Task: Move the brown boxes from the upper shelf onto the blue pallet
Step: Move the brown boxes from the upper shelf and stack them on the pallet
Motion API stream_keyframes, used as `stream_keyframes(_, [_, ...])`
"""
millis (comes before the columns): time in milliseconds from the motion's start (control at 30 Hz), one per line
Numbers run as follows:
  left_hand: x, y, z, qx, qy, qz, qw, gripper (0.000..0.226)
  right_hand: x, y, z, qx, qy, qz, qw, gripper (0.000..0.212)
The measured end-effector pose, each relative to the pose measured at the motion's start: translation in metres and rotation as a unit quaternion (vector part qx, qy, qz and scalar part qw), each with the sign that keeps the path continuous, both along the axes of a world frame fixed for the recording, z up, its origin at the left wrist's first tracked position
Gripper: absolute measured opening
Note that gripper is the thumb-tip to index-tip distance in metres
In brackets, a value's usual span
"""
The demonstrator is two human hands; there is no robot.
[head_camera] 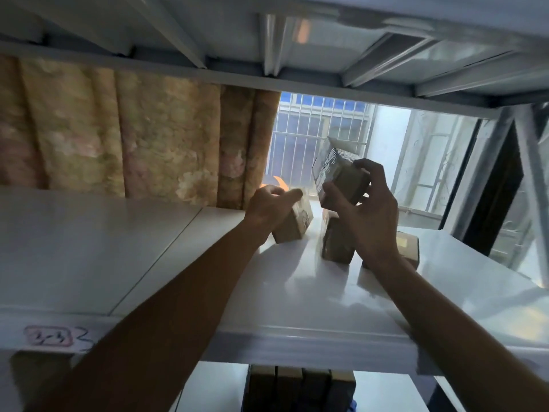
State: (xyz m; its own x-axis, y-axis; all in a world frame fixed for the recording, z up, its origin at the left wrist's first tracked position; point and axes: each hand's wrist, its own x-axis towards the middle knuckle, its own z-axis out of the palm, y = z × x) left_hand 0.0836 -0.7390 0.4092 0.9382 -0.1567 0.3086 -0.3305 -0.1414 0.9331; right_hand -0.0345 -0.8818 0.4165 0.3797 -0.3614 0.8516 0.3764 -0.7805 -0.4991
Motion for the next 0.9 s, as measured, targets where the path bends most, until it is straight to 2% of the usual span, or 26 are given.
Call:
stream_keyframes(67, [-0.004, 0.004, 0.007, -0.082, -0.003, 0.041, 0.996, 0.046, 0.002, 0.001, -0.003, -0.016, 0.000, 0.006, 1.000, 0.063])
stream_keyframes(133, [-0.009, 0.006, 0.015, -0.148, -0.067, 0.050, 0.985, 0.052, 0.005, 0.001, -0.004, -0.027, -0.004, 0.006, 1.000, 0.066])
stream_keyframes(200, [-0.018, 0.005, 0.022, -0.167, -0.163, 0.027, 0.972, 0.041, 0.009, 0.000, -0.005, -0.029, -0.008, 0.000, 1.000, 0.070])
stream_keyframes(300, [-0.031, -0.003, 0.021, -0.179, -0.237, -0.055, 0.953, 0.051, 0.013, -0.005, -0.005, -0.014, -0.018, 0.026, 0.999, 0.070])
stream_keyframes(400, [-0.034, -0.006, 0.019, -0.176, -0.236, -0.117, 0.948, 0.060, 0.014, -0.011, -0.006, -0.014, -0.033, 0.055, 0.998, 0.062])
stream_keyframes(500, [-0.026, -0.006, 0.018, -0.192, -0.200, -0.163, 0.947, 0.053, 0.016, -0.015, -0.007, -0.030, -0.030, 0.081, 0.996, 0.055])
stream_keyframes(667, [-0.016, -0.004, 0.014, -0.196, -0.161, -0.150, 0.956, 0.062, 0.019, -0.018, -0.008, -0.065, -0.016, 0.098, 0.993, 0.051])
stream_keyframes(901, [-0.022, 0.000, 0.019, -0.214, -0.186, -0.117, 0.952, 0.046, 0.011, -0.010, -0.003, -0.020, 0.002, 0.147, 0.989, 0.046])
